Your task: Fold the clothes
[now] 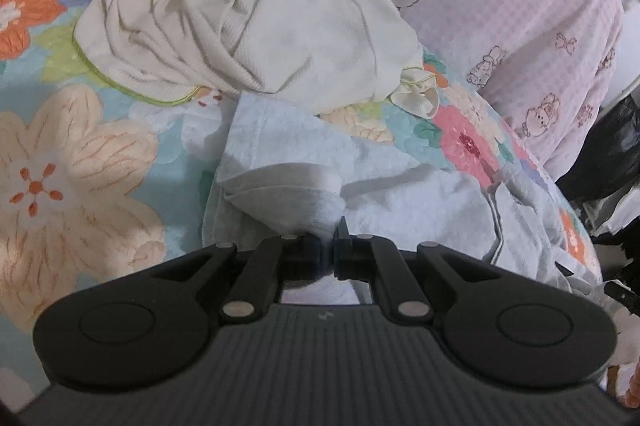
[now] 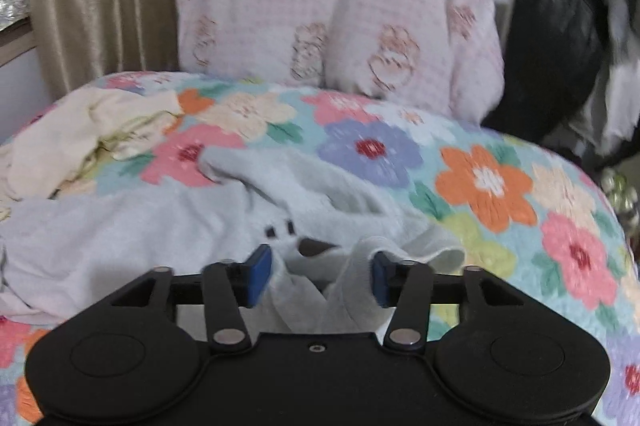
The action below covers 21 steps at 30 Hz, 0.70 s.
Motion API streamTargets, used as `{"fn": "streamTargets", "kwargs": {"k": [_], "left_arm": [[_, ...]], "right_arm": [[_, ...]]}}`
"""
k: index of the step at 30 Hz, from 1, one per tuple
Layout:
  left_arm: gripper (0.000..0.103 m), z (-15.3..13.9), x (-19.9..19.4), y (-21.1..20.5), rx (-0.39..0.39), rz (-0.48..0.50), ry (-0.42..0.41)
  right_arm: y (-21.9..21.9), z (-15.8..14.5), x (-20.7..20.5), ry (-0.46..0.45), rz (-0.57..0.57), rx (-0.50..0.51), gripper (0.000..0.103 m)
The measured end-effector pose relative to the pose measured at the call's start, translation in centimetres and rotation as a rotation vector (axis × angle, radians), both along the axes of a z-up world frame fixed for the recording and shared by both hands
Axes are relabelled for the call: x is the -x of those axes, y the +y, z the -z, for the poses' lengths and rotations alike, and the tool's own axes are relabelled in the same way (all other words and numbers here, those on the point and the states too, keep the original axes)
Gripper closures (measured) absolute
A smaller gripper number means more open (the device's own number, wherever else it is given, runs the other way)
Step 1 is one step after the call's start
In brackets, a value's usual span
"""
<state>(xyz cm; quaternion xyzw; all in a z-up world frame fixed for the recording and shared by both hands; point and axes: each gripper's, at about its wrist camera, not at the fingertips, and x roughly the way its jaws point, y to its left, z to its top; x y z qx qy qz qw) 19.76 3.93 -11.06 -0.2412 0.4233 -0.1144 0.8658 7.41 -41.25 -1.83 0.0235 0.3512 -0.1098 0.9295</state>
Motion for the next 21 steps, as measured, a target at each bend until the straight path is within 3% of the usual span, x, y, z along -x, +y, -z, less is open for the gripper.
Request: {"fn": "streamTargets", "kwargs": {"k": [4, 5, 9, 12, 16, 19, 21], "left_arm": [[0.098, 0.1, -0.1, 0.3, 0.001, 0.004, 0.000], [0.098, 0.2, -0.1, 0.2, -0.011, 0.009, 0.000], [0.098, 0.3, -0.2, -0.1, -0.042, 0.027, 0.007], [0.096, 0.3, -0.4, -1.1, -0.180, 0.056, 0.030], [0.096, 0.7, -0.3, -1.3, -0.172, 0.038, 0.048], [0.096, 0.5, -0.2, -1.0, -0.143, 0.024, 0.040], [0.096, 0.6, -0.2, -0.6, -0.111, 0.015, 0.043]], "right_arm": [[0.3, 0.3, -1.3, 0.079, 0.044, -0.039, 0.029], [0.3, 0.9, -1.7, 0.123, 0.086, -0.002, 0.024], [-1.5, 2.9, -1.9, 0.225, 0.189, 0.201, 0.024], [-3.9, 3.0, -0.7, 0.242, 0.273, 0.259, 0.024], [-5.7, 0.9, 1.9, 0.124, 0.331, 0.076, 0.024], [-4.1, -0.7, 2.6, 0.021, 0.258, -0.021, 0.024], [-2.1, -1.0, 1.9, -0.006, 0.141, -0.101, 0.024]]}}
